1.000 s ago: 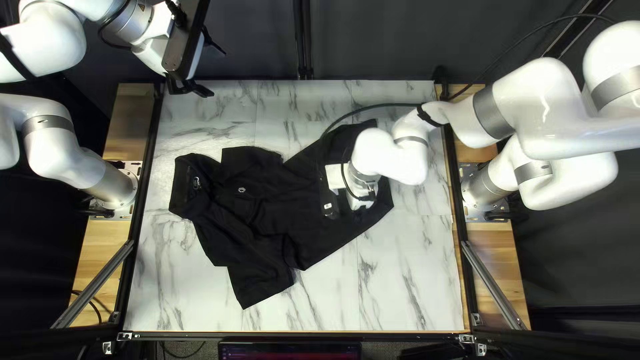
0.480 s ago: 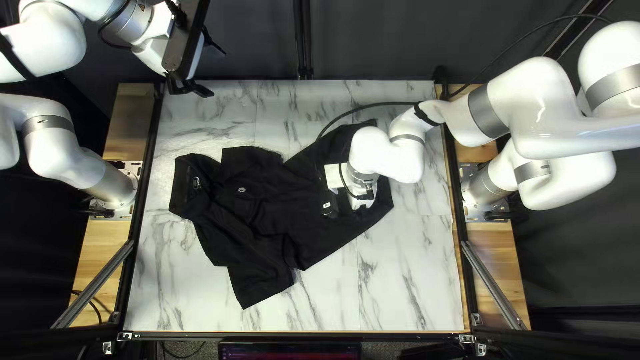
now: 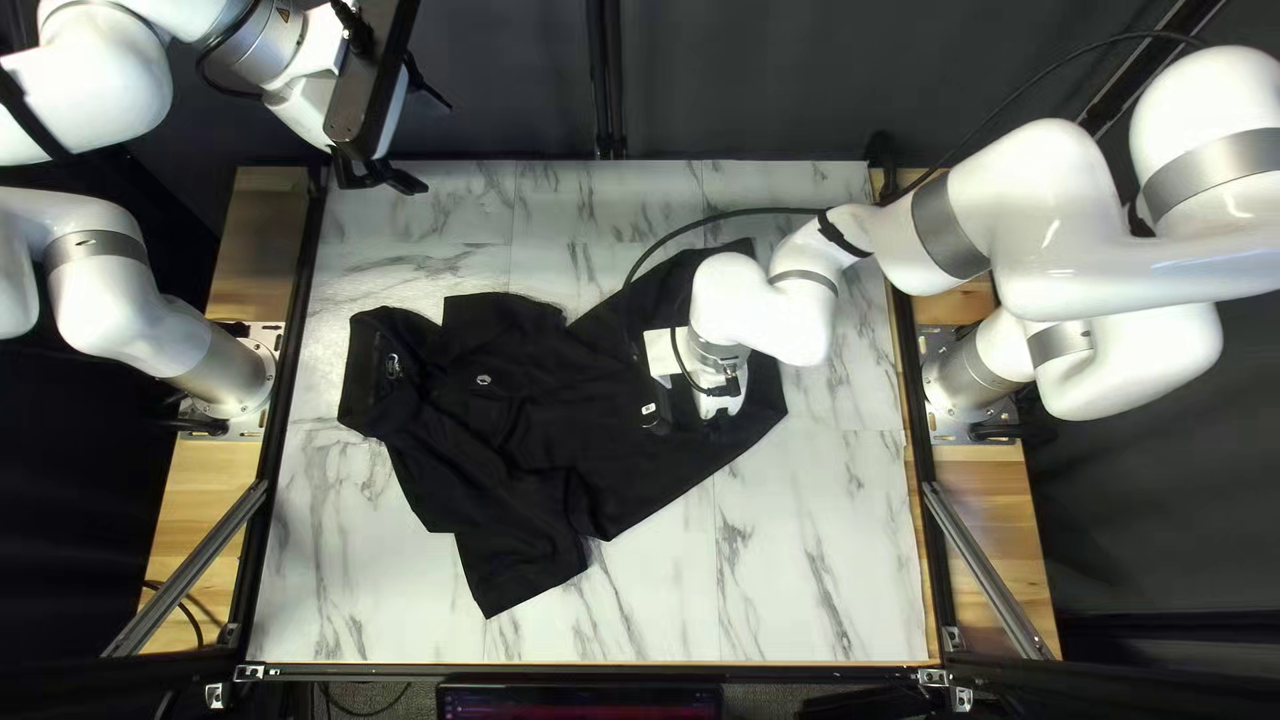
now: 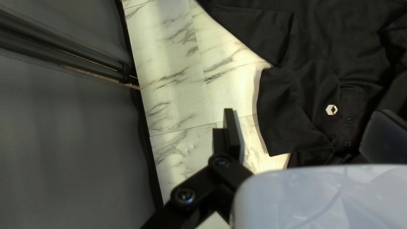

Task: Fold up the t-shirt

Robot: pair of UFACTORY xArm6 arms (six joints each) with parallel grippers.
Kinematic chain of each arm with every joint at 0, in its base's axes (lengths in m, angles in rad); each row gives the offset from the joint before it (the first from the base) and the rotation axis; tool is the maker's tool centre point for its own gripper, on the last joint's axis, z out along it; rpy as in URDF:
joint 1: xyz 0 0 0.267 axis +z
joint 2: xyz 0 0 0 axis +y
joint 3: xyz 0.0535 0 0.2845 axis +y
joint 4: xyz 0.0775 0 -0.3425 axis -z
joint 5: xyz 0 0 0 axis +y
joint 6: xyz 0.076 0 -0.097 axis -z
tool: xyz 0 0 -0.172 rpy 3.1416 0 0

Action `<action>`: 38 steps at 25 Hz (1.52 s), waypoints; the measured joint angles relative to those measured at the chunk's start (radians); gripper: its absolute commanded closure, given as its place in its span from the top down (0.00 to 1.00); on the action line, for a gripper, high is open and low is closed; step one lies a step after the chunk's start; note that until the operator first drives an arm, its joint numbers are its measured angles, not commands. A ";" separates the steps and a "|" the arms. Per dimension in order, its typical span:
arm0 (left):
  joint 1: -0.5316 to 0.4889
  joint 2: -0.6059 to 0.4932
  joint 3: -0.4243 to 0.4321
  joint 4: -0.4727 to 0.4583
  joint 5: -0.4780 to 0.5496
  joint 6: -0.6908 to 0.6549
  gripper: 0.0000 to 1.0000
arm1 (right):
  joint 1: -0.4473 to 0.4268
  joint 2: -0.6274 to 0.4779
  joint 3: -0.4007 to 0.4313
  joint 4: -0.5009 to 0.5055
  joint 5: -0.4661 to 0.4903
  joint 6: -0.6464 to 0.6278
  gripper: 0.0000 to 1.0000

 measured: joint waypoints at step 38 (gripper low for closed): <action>0.000 0.000 0.000 0.000 0.000 0.000 1.00 | 0.200 -0.022 -0.091 -0.056 0.148 0.212 0.93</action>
